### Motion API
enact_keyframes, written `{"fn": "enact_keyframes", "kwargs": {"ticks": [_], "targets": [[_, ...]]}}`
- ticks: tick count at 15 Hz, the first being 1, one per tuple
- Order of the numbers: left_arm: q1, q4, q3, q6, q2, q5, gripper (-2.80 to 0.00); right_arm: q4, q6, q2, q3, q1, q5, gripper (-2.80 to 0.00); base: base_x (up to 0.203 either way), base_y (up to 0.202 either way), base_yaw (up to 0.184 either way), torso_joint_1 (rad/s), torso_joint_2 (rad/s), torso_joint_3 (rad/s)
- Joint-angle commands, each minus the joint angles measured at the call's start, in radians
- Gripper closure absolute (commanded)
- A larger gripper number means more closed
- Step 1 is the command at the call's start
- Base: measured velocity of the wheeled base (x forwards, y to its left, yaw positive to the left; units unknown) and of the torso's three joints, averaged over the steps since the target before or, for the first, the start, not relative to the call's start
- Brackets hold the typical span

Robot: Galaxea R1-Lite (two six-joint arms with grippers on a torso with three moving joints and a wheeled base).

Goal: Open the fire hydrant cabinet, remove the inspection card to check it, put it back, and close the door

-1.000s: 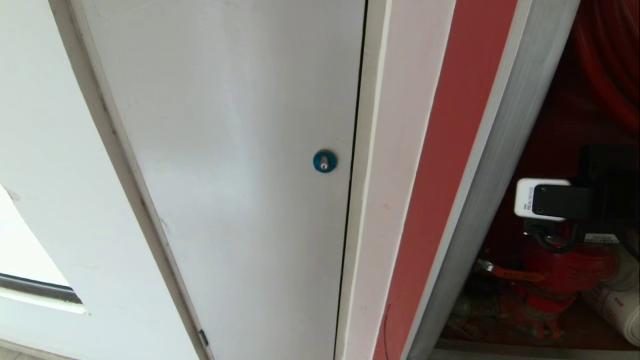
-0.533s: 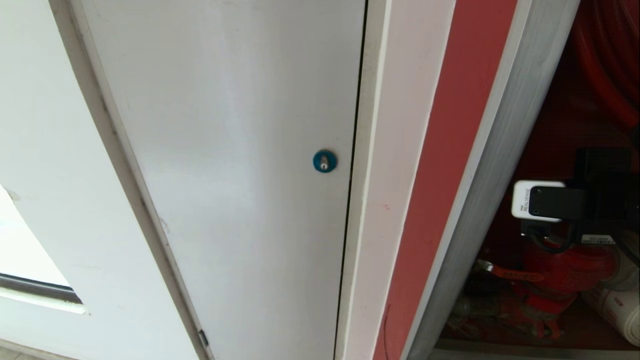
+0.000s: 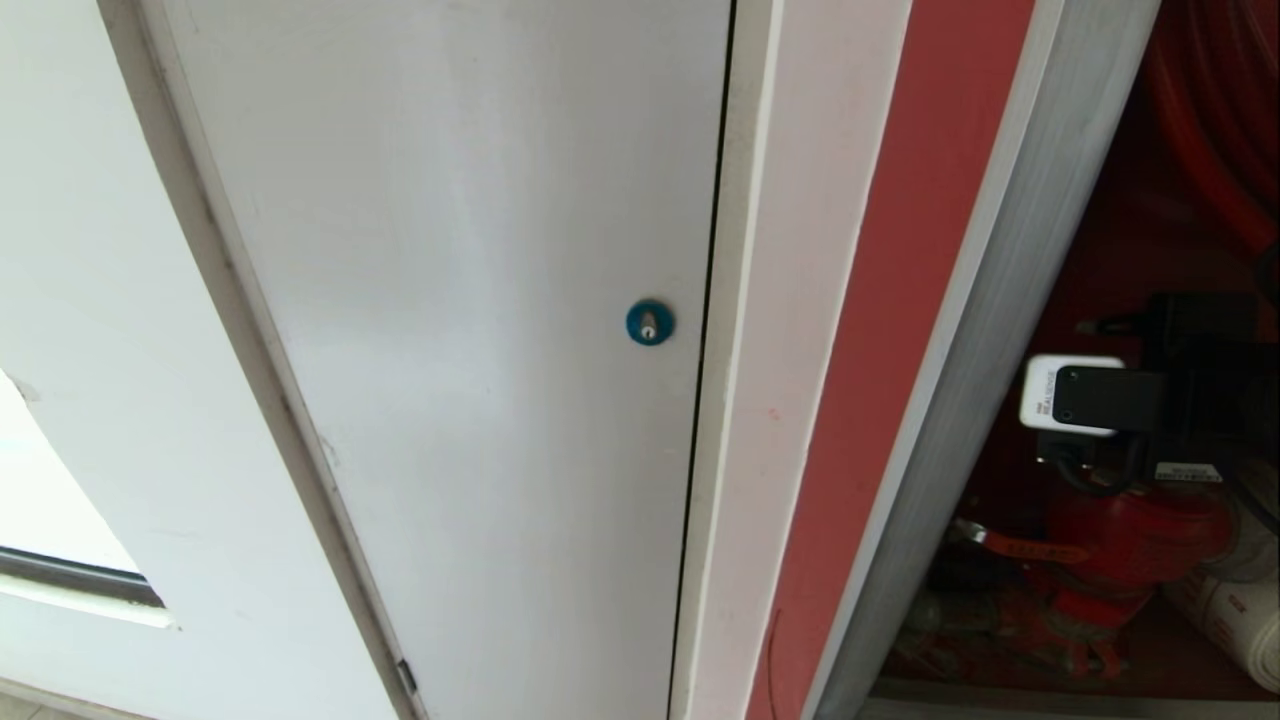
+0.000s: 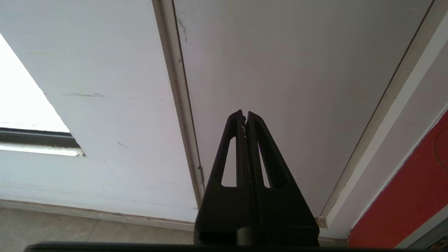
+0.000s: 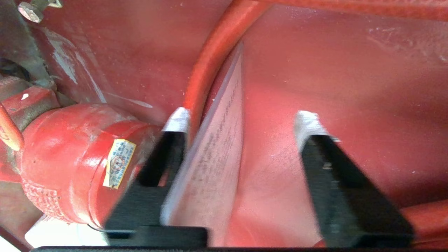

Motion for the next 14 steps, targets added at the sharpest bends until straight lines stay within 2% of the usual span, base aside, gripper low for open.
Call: {"fn": "enact_keyframes", "kwargs": {"ticks": [1,11,14], "targets": [[0.0,0.0,0.0,0.0,0.001,0.0,0.0,0.001,-0.008,-0.019,0.019,0.001,0.012,-2.8,0.0,0.0,0.0,0.0,0.0,0.0],[0.0,-0.001,0.0,0.0,0.001,0.001,0.0,0.0,-0.01,-0.152,0.161,0.002,0.031,-2.8,0.0,0.0,0.0,0.0,0.0,0.0],[0.0,-0.001,0.0,0.0,0.001,0.001,0.0,0.008,-0.012,-0.258,0.205,0.002,0.032,-2.8,0.0,0.0,0.0,0.0,0.0,0.0]]}}
